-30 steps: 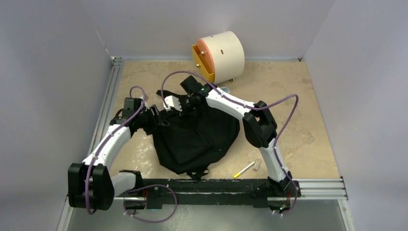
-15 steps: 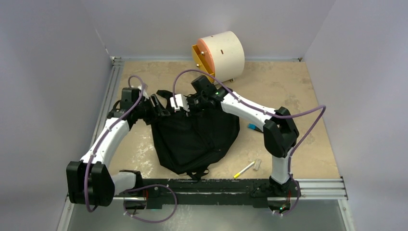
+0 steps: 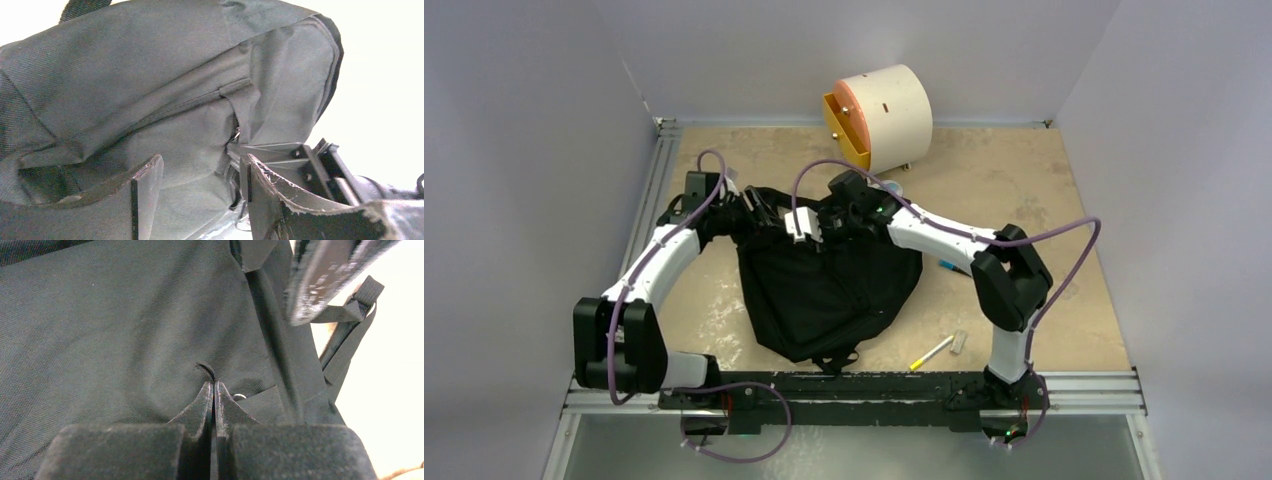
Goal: Pack the student bag
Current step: Unzip the student bag at the center of the board.
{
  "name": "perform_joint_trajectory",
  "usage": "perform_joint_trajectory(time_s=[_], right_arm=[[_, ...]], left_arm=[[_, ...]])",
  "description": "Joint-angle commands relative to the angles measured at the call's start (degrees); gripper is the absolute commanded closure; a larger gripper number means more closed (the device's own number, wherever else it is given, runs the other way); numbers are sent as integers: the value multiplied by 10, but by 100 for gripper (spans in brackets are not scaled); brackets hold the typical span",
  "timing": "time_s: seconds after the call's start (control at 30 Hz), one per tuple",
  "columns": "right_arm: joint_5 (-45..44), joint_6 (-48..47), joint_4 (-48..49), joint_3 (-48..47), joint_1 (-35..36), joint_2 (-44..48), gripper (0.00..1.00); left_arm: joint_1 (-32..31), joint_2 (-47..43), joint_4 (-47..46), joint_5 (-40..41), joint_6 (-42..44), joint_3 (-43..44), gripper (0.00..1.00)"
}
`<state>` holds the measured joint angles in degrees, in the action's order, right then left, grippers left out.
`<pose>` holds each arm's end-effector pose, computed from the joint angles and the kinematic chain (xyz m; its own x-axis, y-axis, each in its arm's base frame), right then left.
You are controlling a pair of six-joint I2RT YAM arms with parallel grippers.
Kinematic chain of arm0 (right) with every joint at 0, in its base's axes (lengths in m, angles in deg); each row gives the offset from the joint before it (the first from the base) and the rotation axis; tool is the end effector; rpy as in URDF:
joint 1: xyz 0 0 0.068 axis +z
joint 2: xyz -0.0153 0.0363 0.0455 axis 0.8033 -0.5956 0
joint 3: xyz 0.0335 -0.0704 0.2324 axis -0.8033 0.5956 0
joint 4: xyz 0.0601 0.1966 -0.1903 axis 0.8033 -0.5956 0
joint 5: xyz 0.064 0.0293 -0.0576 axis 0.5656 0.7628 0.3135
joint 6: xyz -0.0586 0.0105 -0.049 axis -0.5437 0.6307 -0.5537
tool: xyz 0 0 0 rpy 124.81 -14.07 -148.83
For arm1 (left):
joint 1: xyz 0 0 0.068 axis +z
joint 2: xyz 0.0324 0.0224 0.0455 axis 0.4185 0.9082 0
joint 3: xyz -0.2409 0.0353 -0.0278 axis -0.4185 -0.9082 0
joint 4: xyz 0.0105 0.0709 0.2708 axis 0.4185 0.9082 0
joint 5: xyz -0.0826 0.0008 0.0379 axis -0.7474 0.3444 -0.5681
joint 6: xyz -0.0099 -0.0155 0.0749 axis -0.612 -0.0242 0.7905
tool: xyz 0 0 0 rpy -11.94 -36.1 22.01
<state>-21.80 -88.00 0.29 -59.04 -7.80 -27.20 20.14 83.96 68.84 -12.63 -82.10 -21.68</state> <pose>0.2952 0.3524 0.1950 0.3798 -0.5205 -0.7648 -0.9225 -0.1508 -0.3554 0.3153 -0.0569 0.1886 -0.8105 -0.5491 -0.2041 -0.2607 0.6501 -0.7137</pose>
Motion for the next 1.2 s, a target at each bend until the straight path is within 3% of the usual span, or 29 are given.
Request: perform_joint_trajectory(time_s=[0.0,0.3,0.47,0.77,1.17], right_arm=[[12,-2,88,55,8,63,100],[35,-29,126,100,8,111,100],[39,-31,123,106,8,114,100],[35,-32,118,113,8,118,100],[26,-22,138,121,8,124,100]], left_arm=[[-11,7,-22,-24,-68,47,42],[-77,64,-43,18,-67,79,39],[-99,79,-80,67,33,105,39],[-103,121,-92,-2,121,160,38],[-130,167,-29,13,155,189,40]])
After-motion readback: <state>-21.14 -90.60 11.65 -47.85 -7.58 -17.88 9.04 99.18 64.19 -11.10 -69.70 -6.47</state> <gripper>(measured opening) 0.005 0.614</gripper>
